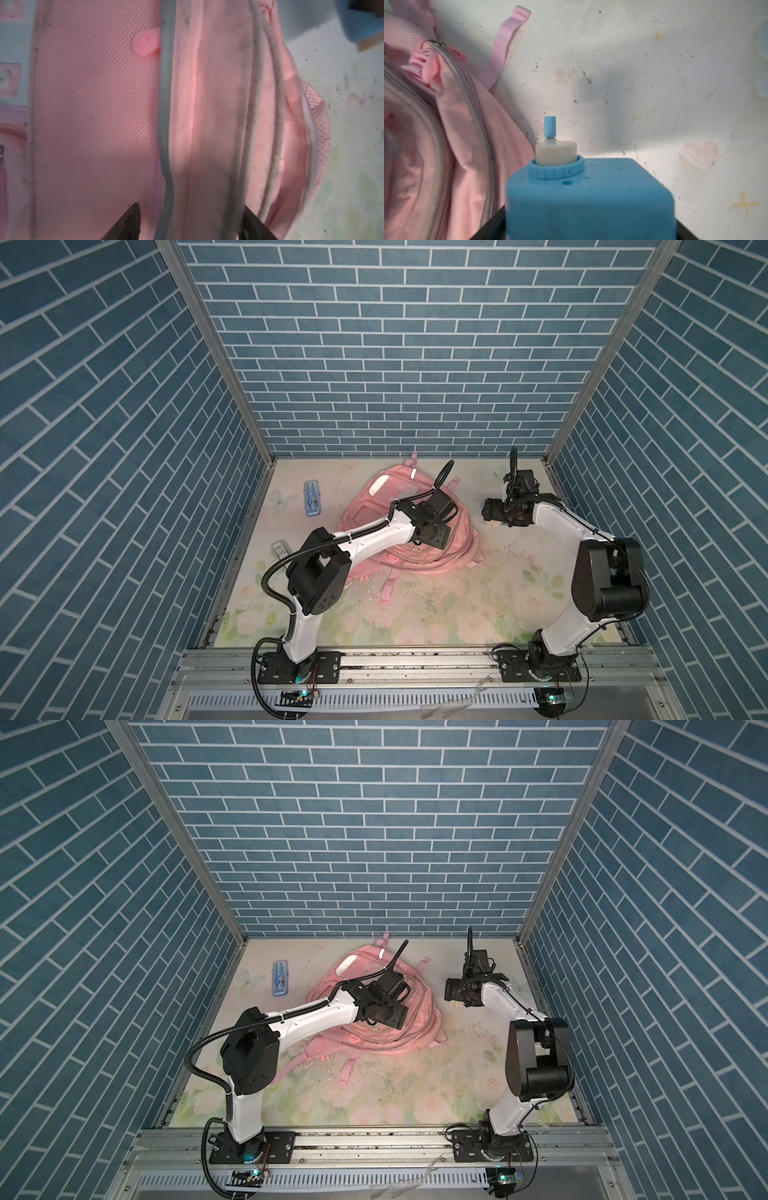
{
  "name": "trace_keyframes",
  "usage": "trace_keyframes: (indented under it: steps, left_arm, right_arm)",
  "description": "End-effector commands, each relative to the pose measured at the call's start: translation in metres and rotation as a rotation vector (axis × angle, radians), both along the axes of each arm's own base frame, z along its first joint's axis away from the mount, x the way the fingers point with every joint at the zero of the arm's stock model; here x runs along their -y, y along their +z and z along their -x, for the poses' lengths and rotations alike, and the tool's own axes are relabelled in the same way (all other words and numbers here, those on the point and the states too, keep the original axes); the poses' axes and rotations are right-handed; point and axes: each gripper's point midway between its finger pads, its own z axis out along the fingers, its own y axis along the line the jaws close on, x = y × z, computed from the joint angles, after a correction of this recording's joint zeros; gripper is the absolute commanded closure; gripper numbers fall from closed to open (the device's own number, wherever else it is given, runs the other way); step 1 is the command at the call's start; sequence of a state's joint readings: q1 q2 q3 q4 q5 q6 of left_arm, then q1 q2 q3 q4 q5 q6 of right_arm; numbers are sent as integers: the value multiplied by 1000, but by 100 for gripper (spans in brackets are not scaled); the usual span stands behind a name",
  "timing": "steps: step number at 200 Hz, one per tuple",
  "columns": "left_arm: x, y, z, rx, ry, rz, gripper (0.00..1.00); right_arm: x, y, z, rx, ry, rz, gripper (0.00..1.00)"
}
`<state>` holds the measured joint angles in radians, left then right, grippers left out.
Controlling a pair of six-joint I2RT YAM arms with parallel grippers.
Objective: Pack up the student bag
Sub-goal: 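Carry the sharpener with the right gripper into the compartment held open by the left gripper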
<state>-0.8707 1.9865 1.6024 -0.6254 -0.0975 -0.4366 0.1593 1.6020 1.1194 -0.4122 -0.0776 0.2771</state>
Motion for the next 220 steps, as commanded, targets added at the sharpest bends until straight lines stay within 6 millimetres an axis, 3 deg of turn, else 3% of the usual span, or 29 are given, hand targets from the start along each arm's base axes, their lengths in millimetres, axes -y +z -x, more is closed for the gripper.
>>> trace_keyframes:
  steps: [1,16,34,49,86,155,220]
  left_arm:
    - [-11,4,-8,44,50,-71,38]
    - [-5,15,-10,69,50,-34,54]
    - [0,35,-12,103,54,27,85]
    - [2,50,-12,127,48,61,100]
    - [4,76,-13,149,26,125,100]
    - [-15,138,-20,211,33,340,100]
    - [-29,152,-26,172,47,513,100]
  right_arm:
    - [-9,21,14,50,-14,-91,42]
    - [-13,33,24,96,-1,-132,44]
    - [-17,43,35,127,12,-173,45]
    - [-22,51,43,142,20,-206,47]
    - [-45,72,59,209,83,-264,49]
    - [-86,82,82,265,170,-266,53]
    - [-130,78,91,274,240,-289,54]
